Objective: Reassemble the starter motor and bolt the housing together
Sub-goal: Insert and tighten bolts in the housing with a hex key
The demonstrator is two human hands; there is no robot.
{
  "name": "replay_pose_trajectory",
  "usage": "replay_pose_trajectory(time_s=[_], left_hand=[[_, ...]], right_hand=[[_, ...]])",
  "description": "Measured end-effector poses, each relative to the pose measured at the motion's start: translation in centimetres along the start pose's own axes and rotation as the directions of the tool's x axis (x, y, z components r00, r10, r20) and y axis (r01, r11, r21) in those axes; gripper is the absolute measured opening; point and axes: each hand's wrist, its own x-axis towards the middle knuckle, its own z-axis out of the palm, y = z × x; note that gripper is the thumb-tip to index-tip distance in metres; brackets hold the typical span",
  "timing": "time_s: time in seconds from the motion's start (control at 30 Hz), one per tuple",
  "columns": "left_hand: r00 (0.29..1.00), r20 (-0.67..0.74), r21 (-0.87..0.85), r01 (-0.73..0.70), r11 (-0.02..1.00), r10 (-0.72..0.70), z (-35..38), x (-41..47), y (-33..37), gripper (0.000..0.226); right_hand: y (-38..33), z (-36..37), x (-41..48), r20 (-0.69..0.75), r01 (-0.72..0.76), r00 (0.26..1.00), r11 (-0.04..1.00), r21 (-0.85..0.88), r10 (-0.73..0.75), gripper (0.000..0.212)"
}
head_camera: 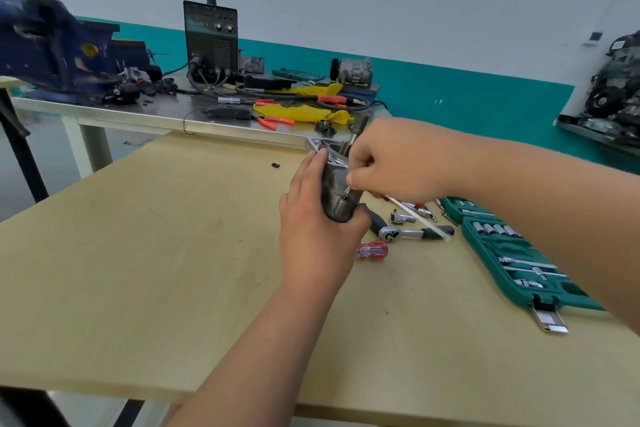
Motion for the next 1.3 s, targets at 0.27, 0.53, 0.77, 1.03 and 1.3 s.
replay_pose_trajectory(time_s=[0.27,0.53,0.77,1.03,1.3], left_hand=[[0.992,0.125,-0.077,-0.003,0.997,0.012,-0.8,0.2,-0.1,0.081],[0.981,0.193,-0.124,0.048,0.991,-0.023,-2.0,1.2,-0.6,0.078],[0.946,0.324,-0.148,0.03,0.989,0.02,-2.7,2.1,-1.1,0.078],[0.931,0.364,-0.188,0.064,0.98,0.009,-2.8,2.7,-1.1,0.079],[0.947,0.322,-0.191,0.08,0.978,-0.015,-2.6,2.6,-1.4,0.074]], right_hand=[[1.2,0.2,-0.5,0.027,0.264,0.964,0.956,-0.127,-0.263,0.015],[1.6,0.7,-0.2,-0.046,0.319,0.944,0.938,-0.139,-0.328,0.018],[1.6,0.0,0.4,0.063,0.447,0.89,0.837,-0.316,-0.452,0.026],[2.0,0.5,0.2,-0.004,0.443,0.886,0.851,-0.281,-0.463,0.021],[0.5,0.0,0.9,-0.004,0.314,0.945,0.916,-0.249,-0.326,0.018]])
